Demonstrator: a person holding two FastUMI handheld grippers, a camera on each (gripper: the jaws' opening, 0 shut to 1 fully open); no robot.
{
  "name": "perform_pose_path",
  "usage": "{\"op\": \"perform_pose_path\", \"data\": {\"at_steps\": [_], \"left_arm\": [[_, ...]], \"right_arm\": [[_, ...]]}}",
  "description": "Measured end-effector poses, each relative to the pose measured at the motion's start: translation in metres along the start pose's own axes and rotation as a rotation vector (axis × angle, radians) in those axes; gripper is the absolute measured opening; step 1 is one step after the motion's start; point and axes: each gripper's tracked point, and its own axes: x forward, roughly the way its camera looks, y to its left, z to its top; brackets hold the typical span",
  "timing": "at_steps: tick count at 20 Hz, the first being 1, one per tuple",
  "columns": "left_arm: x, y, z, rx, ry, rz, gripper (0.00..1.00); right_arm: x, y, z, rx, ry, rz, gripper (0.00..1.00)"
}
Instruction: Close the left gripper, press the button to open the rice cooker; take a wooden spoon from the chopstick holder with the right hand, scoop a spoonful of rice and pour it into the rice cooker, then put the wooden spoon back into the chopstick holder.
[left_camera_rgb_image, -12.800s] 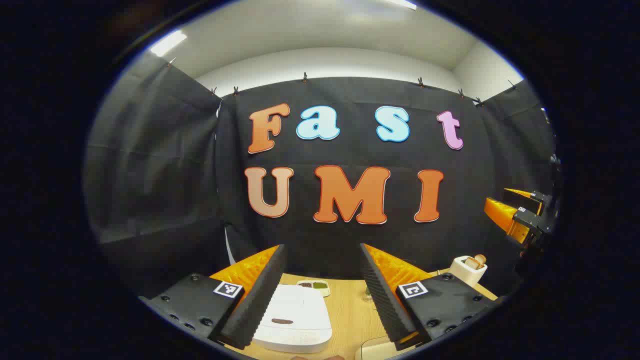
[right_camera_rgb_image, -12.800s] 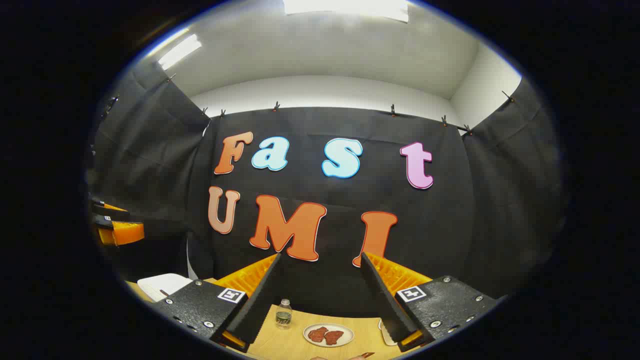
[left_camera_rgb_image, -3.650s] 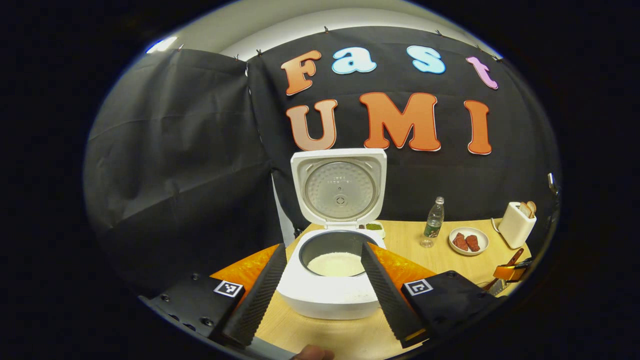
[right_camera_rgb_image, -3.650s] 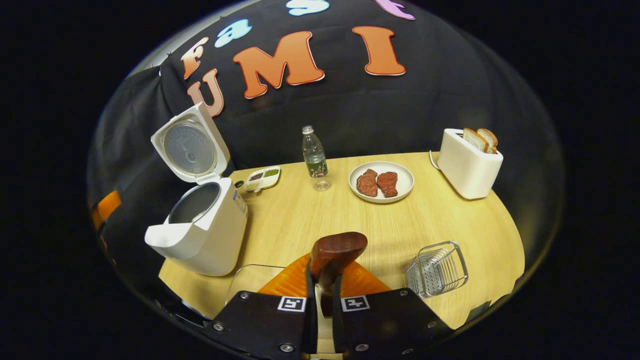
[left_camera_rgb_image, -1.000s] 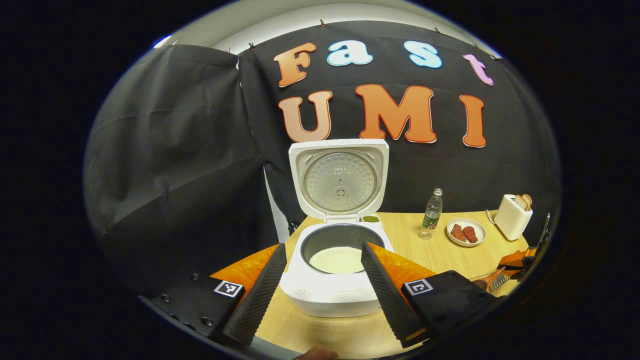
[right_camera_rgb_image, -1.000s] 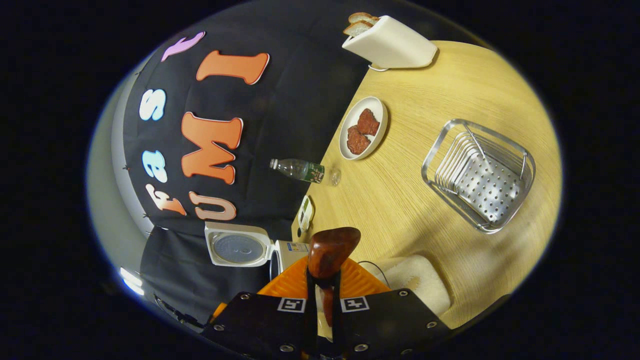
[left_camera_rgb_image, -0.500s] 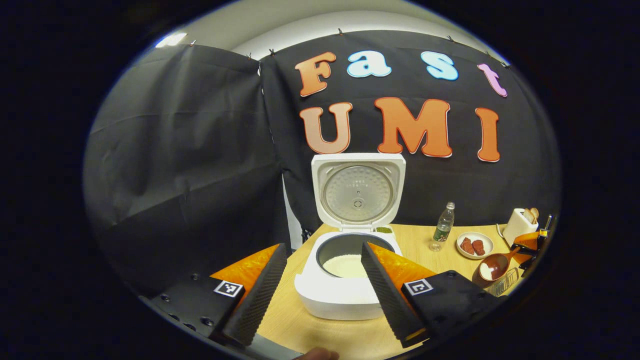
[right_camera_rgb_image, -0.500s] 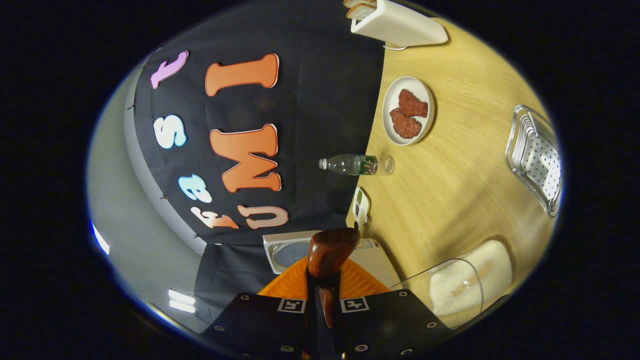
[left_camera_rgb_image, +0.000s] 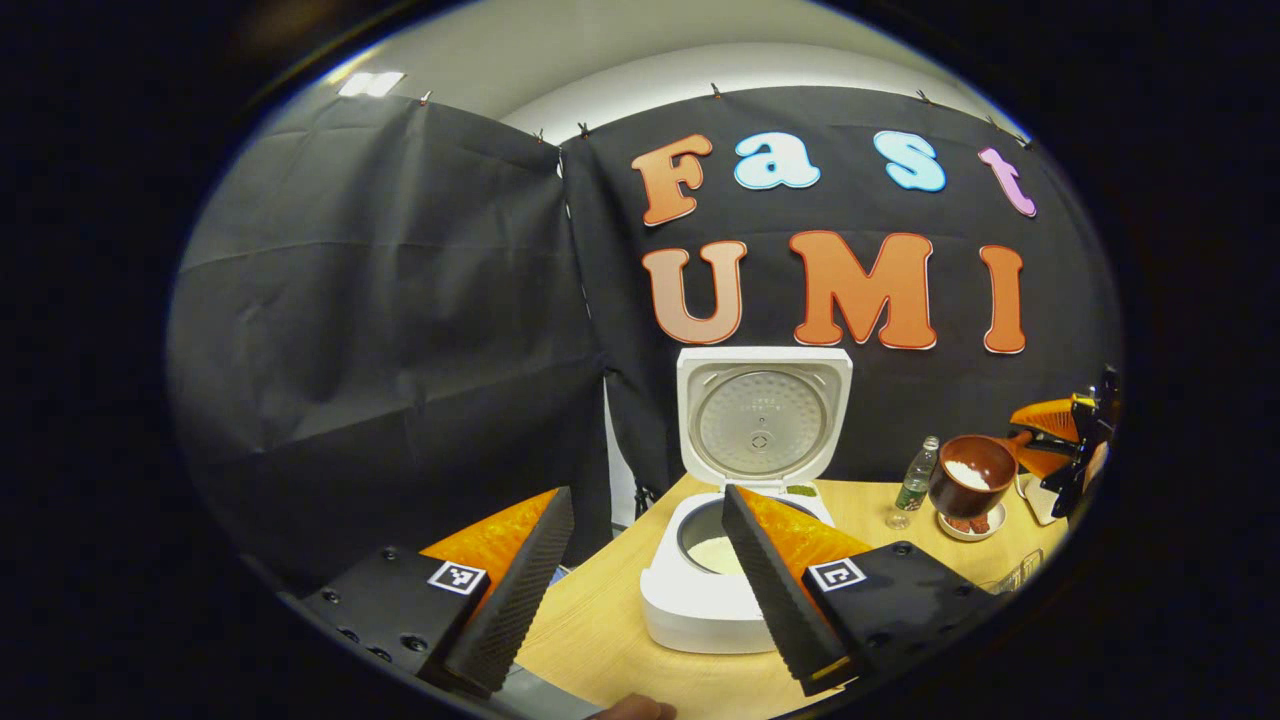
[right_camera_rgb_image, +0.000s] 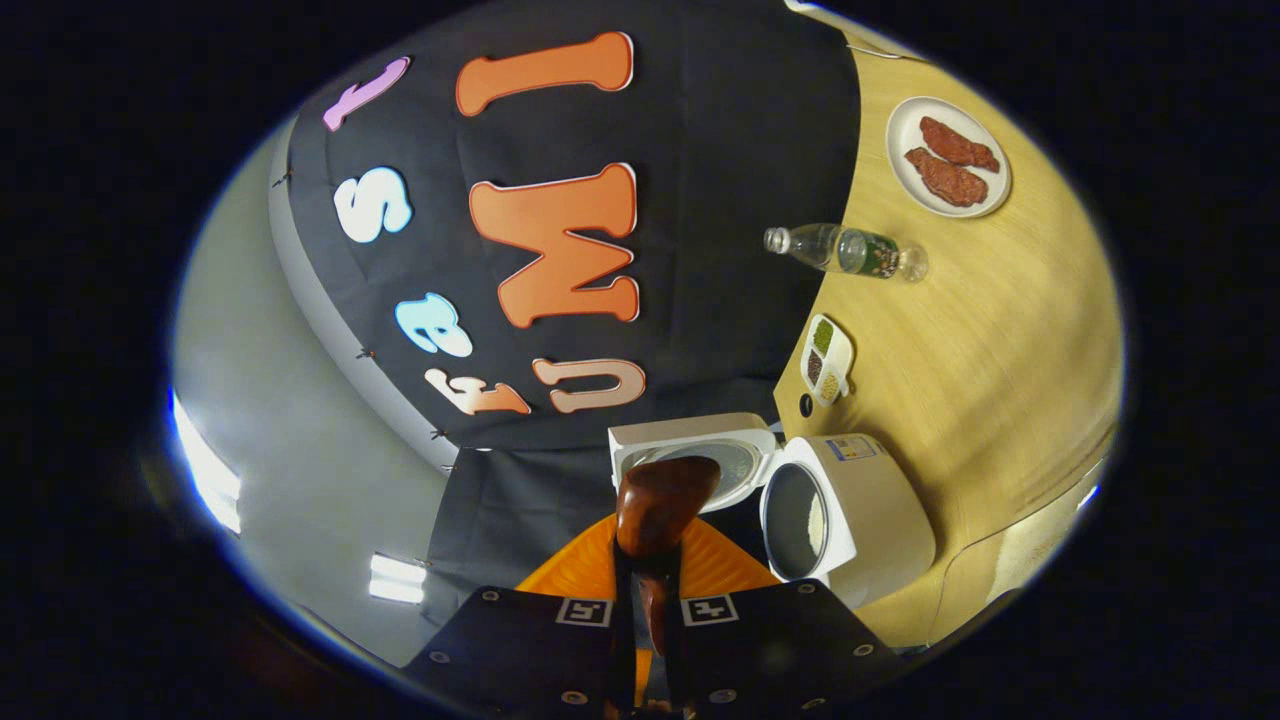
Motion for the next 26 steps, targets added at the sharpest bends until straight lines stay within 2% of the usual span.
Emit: {"op": "perform_pose_path", "data": {"at_steps": [1, 2, 5, 6, 12, 14, 16, 17, 18, 20, 22, 26], "left_arm": [[0.002, 0.006, -0.001, -0.005, 0.001, 0.012, 1.00], [0.003, 0.013, -0.003, -0.011, 0.002, 0.025, 0.96], [0.007, 0.034, -0.009, -0.014, 0.009, 0.067, 0.96], [0.010, 0.040, -0.010, -0.017, 0.011, 0.074, 1.00], [0.026, 0.067, -0.027, -0.025, 0.047, 0.099, 0.96], [0.030, 0.075, -0.031, -0.024, 0.059, 0.107, 1.00], [0.034, 0.082, -0.035, -0.024, 0.070, 0.111, 1.00], [0.036, 0.084, -0.037, -0.024, 0.075, 0.111, 0.96], [0.038, 0.086, -0.039, -0.024, 0.081, 0.110, 1.00], [0.043, 0.088, -0.042, -0.021, 0.090, 0.103, 0.96], [0.047, 0.088, -0.040, -0.017, 0.091, 0.093, 1.00], [0.053, 0.085, -0.041, -0.016, 0.093, 0.060, 1.00]], "right_arm": [[0.013, 0.004, -0.006, -0.010, 0.017, 0.003, 0.11], [0.025, 0.006, -0.012, -0.014, 0.030, 0.000, 0.11], [0.060, 0.004, -0.029, -0.040, 0.060, -0.027, 0.11], [0.068, -0.001, -0.034, -0.056, 0.067, -0.043, 0.11], [0.127, -0.025, -0.056, -0.233, 0.065, -0.160, 0.11], [0.145, -0.035, -0.057, -0.352, 0.051, -0.211, 0.11], [0.160, -0.039, -0.061, -0.519, 0.039, -0.257, 0.11], [0.165, -0.037, -0.064, -0.592, 0.040, -0.268, 0.11], [0.172, -0.031, -0.069, -0.663, 0.040, -0.272, 0.11], [0.184, -0.019, -0.075, -0.801, 0.038, -0.276, 0.11], [0.193, -0.013, -0.088, -0.914, 0.053, -0.279, 0.11], [0.203, -0.011, -0.106, -1.141, 0.092, -0.300, 0.11]]}}
